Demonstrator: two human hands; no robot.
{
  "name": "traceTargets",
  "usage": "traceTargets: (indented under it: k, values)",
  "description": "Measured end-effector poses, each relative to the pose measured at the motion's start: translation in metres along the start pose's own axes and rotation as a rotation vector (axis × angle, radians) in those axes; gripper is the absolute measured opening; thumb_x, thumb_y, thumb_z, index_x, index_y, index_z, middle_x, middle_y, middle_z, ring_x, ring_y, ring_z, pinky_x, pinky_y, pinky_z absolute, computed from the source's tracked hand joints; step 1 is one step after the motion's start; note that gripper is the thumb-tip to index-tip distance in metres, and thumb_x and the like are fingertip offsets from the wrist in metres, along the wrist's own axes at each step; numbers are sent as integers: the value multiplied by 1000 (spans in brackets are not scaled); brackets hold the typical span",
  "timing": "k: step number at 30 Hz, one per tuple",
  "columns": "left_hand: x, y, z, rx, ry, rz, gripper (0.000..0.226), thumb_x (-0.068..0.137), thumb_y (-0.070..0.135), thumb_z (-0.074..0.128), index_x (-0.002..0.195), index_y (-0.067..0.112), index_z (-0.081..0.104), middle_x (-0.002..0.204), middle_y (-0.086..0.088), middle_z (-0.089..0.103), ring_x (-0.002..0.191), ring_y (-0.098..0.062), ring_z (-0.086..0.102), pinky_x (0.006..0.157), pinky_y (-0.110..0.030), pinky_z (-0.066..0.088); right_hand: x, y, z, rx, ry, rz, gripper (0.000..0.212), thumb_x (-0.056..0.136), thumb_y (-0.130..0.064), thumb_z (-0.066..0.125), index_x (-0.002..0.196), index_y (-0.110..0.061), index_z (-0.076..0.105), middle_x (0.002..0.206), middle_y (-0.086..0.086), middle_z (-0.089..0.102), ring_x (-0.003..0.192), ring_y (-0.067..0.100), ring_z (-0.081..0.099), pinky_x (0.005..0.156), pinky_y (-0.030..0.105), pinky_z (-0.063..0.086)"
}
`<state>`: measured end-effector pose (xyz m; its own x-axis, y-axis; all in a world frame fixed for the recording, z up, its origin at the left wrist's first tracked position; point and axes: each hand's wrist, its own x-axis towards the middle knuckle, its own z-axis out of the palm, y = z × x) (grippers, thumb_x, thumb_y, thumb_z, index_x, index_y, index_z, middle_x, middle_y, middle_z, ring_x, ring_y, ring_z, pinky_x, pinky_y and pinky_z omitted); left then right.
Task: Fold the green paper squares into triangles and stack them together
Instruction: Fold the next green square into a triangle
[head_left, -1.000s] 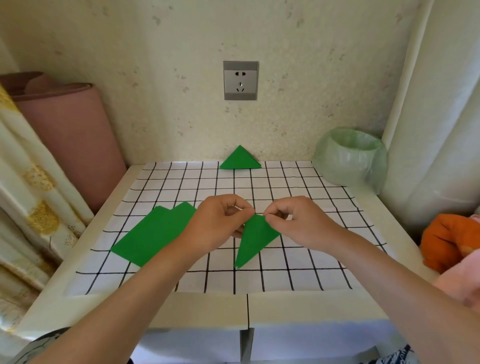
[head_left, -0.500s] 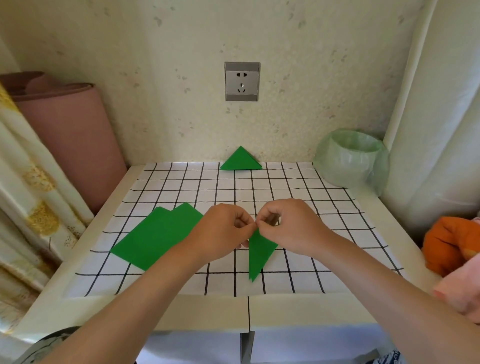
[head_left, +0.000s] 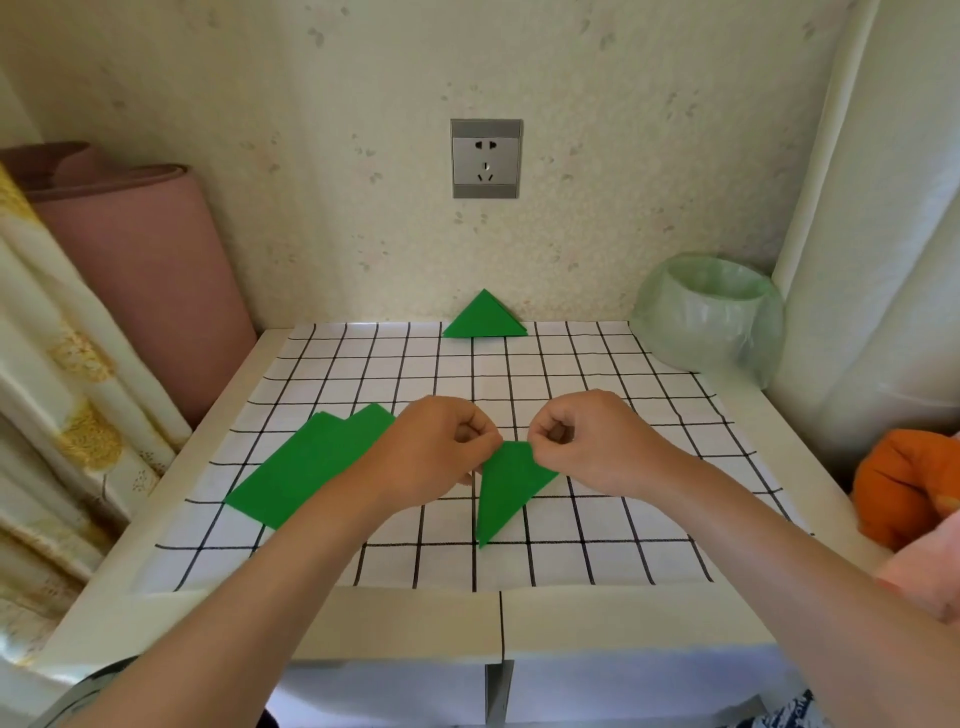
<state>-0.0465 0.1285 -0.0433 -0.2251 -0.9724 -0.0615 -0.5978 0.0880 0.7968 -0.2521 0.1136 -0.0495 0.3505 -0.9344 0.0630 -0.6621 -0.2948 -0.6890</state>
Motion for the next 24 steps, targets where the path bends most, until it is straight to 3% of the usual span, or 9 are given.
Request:
traceTargets:
  k: [4, 8, 12, 16, 19, 22, 24]
  values:
    - [-1, -2, -15, 6, 27, -30, 13, 94, 20, 62, 84, 16, 69, 73, 3, 73, 69, -9, 71, 69, -29, 61, -1, 9, -9, 10, 6, 36, 14, 84, -20, 65, 72, -26, 69, 65, -15, 65, 59, -4, 56, 57, 14, 43]
    - [-1, -6, -25, 20, 25, -48, 14, 95, 20, 60, 85, 15, 68, 75, -1, 73, 74, -15, 72, 74, -36, 61, -3, 15, -17, -58, 17, 54, 15, 85, -20, 63, 71, -25, 66, 64, -15, 63, 59, -3, 54, 58, 15, 43]
    - [-3, -7, -25, 45, 47, -38, 14, 95, 21, 60, 85, 17, 68, 74, 1, 73, 73, -15, 72, 76, -38, 61, -4, 18, -20, -102, 102, 51, 11, 88, -24, 61, 80, -28, 66, 77, -11, 67, 72, 5, 60, 68, 27, 51]
    - [-5, 0, -15, -40, 33, -11, 12, 95, 19, 60, 85, 16, 67, 72, 4, 72, 71, -7, 70, 72, -32, 61, -5, 4, -11, -34, 79, -36, 15, 91, -39, 64, 101, -31, 71, 91, -18, 69, 85, 1, 62, 76, 23, 50]
    - [-4, 0, -12, -45, 56, 24, 12, 94, 19, 60, 84, 19, 67, 75, 4, 72, 73, -9, 69, 72, -29, 61, -3, -1, -5, -28, 36, -43, 11, 91, -32, 67, 91, -28, 77, 81, -18, 71, 79, -2, 63, 73, 22, 48]
    - [-6, 0, -6, 59, 75, 118, 10, 91, 23, 65, 86, 28, 71, 78, 13, 72, 75, 0, 66, 70, -12, 51, -3, -4, 0, 31, 19, -38, 11, 90, -28, 69, 83, -30, 76, 74, -20, 71, 73, -4, 63, 68, 17, 43]
    - [-7, 2, 0, 84, 71, 175, 10, 90, 26, 66, 86, 29, 74, 78, 17, 72, 75, 3, 65, 67, -8, 46, -4, -7, 3, 38, -2, -37, 11, 88, -29, 71, 79, -32, 77, 73, -19, 71, 70, 0, 63, 66, 21, 46]
